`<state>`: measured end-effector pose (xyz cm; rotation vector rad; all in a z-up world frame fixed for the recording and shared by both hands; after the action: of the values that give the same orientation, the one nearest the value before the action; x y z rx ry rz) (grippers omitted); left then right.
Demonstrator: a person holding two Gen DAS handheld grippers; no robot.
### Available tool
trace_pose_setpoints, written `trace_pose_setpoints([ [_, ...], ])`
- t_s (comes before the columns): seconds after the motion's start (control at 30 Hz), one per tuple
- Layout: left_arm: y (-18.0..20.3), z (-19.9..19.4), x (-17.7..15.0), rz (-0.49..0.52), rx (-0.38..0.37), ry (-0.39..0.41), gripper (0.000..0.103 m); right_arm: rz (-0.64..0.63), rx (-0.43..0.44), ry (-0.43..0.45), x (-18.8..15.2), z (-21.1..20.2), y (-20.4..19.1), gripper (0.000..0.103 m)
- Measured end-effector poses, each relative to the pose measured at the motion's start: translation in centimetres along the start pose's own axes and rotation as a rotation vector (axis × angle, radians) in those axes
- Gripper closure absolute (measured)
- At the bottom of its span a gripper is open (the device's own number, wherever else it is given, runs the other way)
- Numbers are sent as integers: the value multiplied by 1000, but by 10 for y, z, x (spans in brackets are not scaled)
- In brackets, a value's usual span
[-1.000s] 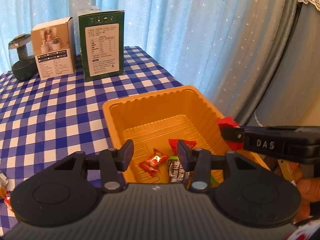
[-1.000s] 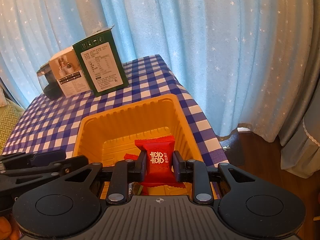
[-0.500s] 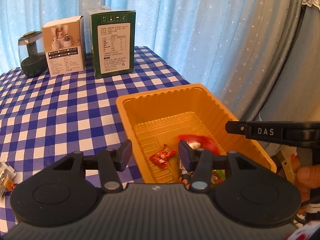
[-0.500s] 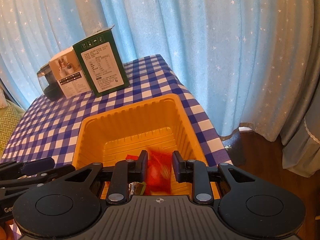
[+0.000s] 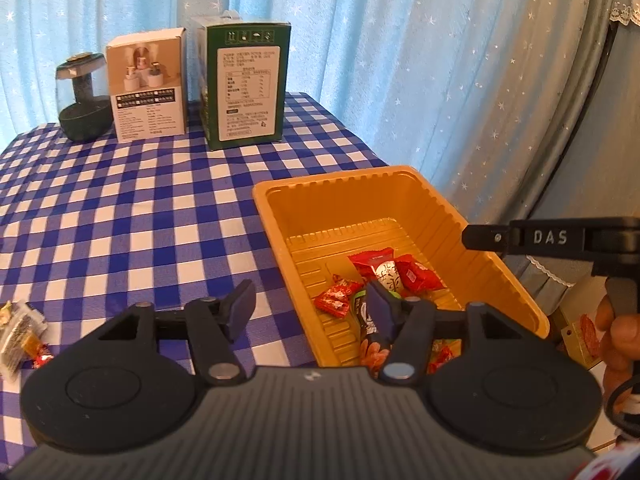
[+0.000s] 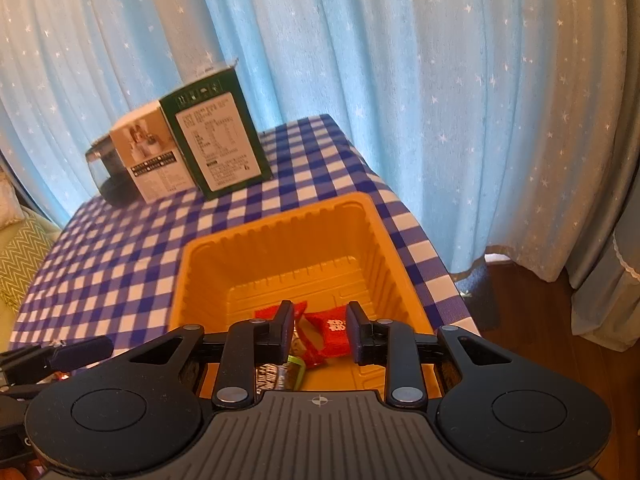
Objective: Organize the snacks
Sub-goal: 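Move both tools back to the remaining snacks on the tablecloth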
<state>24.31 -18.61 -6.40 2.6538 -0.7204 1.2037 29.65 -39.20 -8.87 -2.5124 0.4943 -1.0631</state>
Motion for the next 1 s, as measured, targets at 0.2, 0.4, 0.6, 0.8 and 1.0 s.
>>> trace_pose_setpoints([
  [0.2,-14,-25,-12,-28,28,3,36,-14,31,27,-6,-23,-20,49],
  [0.4,-33,-57,-30,-60,68,17,29,-37,71,13,-24,-38,-46,47],
  [0.6,-55,-90,-51,-97,113,33,21,-63,106,-2,-46,-48,-74,44],
  [0.8,-78,-122,-73,-128,164,41,15,-92,136,-29,-70,-52,-100,42],
  [1.0,-109,-148,-99,-181,221,36,13,-138,168,-68,-98,-49,-128,38],
])
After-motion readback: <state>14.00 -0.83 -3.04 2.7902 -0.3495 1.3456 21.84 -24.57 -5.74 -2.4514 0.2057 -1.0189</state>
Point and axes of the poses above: each gripper's, at about its wrist camera, not at the fingertips, and z roughly the way its jaws point, y to its right, x to its top, the point moved 7 cm from there along z, roughly the way its jaws point, and after that the axes turned 15 degrees about z, right-handed, at the moved point
